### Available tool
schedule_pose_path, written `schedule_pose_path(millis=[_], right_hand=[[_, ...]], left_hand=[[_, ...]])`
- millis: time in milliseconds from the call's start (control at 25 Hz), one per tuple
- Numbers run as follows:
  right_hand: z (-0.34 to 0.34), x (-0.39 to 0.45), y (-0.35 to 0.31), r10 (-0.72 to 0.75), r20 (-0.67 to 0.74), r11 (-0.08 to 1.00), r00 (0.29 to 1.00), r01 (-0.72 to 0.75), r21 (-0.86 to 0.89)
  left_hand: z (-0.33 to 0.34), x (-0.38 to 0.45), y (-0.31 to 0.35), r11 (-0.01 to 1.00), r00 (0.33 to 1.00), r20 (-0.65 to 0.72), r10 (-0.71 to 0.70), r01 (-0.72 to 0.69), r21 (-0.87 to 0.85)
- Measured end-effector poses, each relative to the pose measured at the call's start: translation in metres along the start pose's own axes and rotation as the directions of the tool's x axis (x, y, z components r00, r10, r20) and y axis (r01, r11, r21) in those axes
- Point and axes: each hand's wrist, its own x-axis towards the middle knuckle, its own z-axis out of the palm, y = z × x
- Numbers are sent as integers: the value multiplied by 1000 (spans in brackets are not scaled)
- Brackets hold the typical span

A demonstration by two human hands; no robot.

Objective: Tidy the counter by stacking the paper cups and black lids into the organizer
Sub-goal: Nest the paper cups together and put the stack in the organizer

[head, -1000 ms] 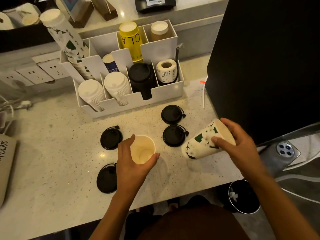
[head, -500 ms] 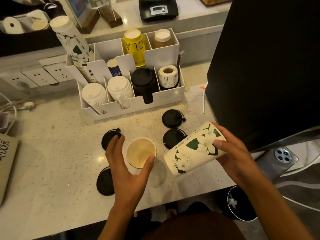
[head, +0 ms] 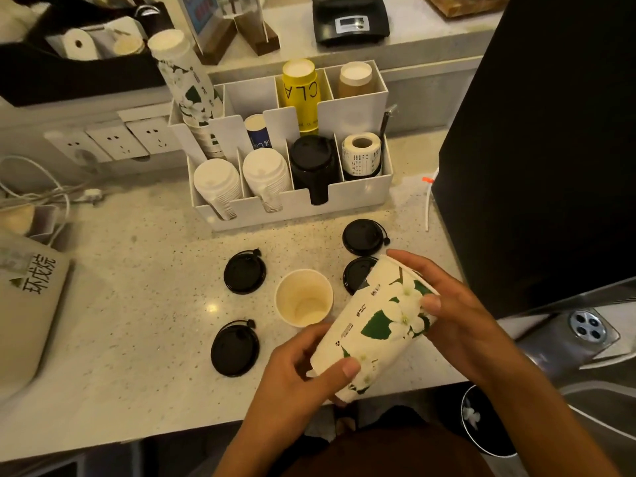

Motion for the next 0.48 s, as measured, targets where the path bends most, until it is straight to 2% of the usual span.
schedule_pose_path(millis=[120, 200, 280, 320, 400, 480], right_hand=[[1, 7, 8, 50, -46, 997, 998, -53, -51], [0, 11, 15, 58, -49, 997, 997, -61, -55], [-1, 14, 18, 53, -67, 997, 996, -57, -46], [-1, 16, 17, 42, -85, 999, 995, -44, -25], [-2, 21, 12, 19, -142, 999, 990, -11, 52], [-4, 27, 7, 12, -195, 991, 981, 15, 135]], left_hand=[[-2, -4, -10, 986, 986, -131, 99, -80, 145], [0, -6, -15, 969, 975, -168, 147, -108, 222], [0, -5, -21, 969, 960, -208, 185, -142, 204], [-4, -5, -27, 970, 935, -283, 215, -171, 172], [-19, -1, -41, 962, 842, -467, 270, -219, 162], [-38, 8, -56, 960, 806, -530, 263, -163, 228]])
